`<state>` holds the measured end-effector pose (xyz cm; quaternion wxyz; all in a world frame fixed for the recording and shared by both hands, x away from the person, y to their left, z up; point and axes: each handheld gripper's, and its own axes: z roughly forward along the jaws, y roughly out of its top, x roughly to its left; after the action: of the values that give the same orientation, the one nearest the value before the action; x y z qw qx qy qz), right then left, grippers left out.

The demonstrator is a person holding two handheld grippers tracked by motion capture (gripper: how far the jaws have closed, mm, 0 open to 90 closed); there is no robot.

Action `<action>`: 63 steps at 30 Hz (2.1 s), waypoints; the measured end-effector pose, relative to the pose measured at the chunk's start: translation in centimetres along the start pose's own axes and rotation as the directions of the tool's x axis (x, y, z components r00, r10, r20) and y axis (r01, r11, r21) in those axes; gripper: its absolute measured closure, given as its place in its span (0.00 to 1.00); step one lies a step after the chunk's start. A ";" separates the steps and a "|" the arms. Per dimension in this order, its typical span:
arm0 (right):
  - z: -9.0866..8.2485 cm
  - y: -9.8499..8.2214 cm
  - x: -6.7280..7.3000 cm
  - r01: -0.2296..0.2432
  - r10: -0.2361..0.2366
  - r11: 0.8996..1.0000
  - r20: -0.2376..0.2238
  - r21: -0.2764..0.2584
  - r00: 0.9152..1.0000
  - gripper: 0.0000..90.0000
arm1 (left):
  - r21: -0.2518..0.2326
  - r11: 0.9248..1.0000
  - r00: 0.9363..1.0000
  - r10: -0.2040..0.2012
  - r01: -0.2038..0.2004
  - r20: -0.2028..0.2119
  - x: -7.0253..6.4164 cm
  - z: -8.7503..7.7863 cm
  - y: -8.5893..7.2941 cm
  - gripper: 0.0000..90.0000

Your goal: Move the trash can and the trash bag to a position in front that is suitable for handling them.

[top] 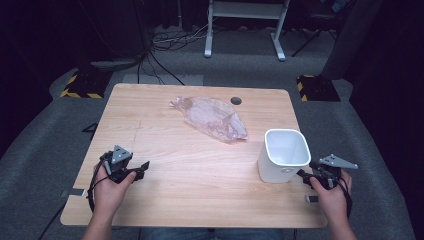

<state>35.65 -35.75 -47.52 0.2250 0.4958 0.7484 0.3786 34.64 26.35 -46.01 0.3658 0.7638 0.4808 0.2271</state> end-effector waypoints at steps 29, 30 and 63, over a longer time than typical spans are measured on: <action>7.4 7.0 5.3 0.153 -0.148 0.988 -0.134 0.025 0.980 0.40 | -0.034 0.992 0.981 0.126 -0.123 0.148 -8.2 7.4 5.7 0.36; 7.7 7.1 5.8 0.161 -0.155 0.987 -0.154 0.023 0.976 0.39 | -0.045 0.991 0.980 0.128 -0.123 0.152 -8.7 7.7 5.8 0.36; 10.0 6.9 18.8 0.343 -0.309 0.938 -0.342 0.043 0.888 0.42 | 0.059 0.976 0.973 0.204 -0.211 0.109 -9.3 4.7 2.9 0.51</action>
<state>39.05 -13.62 -47.40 0.1314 0.3034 0.8664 0.3742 35.55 15.57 -46.68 0.3370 0.8330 0.3866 0.2076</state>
